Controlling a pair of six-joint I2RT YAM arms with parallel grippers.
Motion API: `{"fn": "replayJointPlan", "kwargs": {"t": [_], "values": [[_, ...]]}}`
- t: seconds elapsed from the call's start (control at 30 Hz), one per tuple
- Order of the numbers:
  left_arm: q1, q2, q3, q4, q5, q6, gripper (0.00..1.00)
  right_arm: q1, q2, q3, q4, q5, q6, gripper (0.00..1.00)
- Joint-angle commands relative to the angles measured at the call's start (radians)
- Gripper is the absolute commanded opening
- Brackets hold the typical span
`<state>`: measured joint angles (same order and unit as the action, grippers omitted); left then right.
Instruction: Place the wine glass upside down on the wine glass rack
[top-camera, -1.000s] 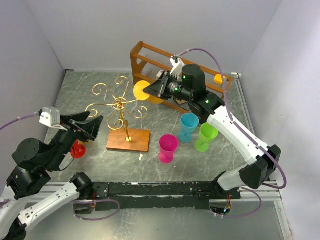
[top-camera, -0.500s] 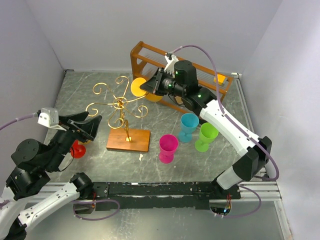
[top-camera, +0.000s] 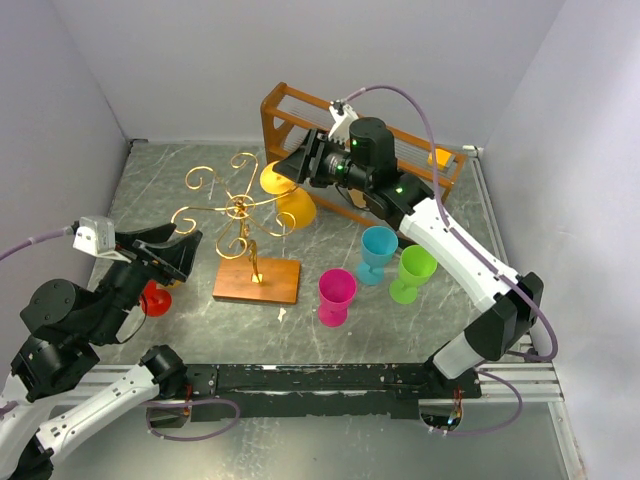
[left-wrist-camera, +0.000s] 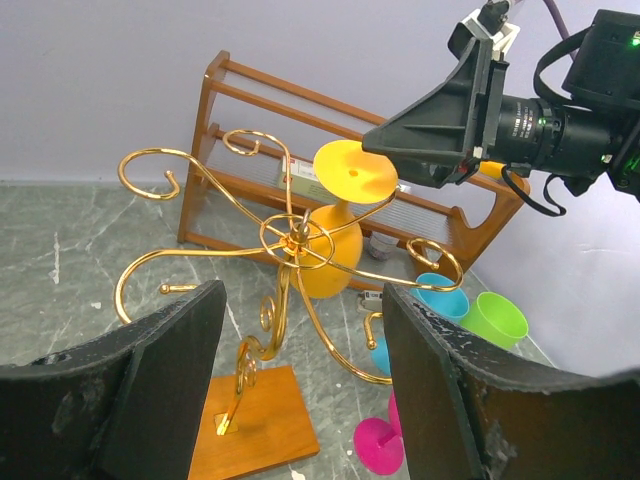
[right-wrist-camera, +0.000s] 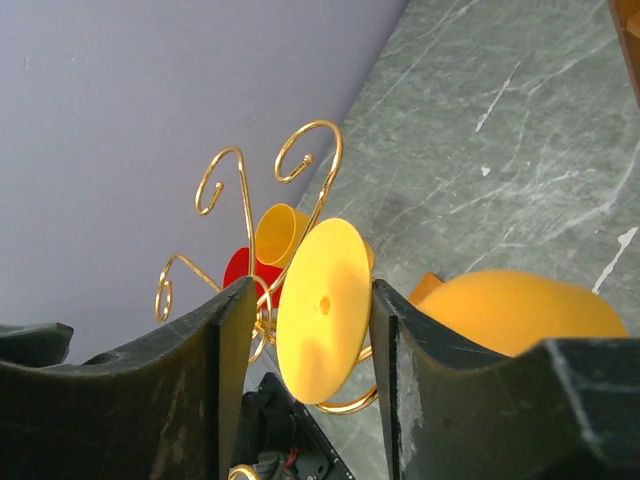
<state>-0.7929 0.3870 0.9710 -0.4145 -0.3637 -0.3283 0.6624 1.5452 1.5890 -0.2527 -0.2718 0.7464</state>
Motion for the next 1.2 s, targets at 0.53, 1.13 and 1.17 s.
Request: {"fn": "replayJointPlan", "kwargs": {"t": [0.53, 1.13, 1.17], "values": [[-0.003, 0.018, 0.017, 0.003, -0.004, 0.005, 0.75, 0.003, -0.054, 0.044, -0.098, 0.146, -0.126, 0.63], [-0.003, 0.028, -0.009, 0.165, 0.366, 0.077, 0.79, 0.002, -0.416, -0.308, -0.054, 0.468, -0.104, 0.63], [-0.003, 0.026, -0.009, 0.173, 0.385, 0.083, 0.79, 0.002, -0.436, -0.331, -0.083, 0.499, -0.106, 0.62]]}}
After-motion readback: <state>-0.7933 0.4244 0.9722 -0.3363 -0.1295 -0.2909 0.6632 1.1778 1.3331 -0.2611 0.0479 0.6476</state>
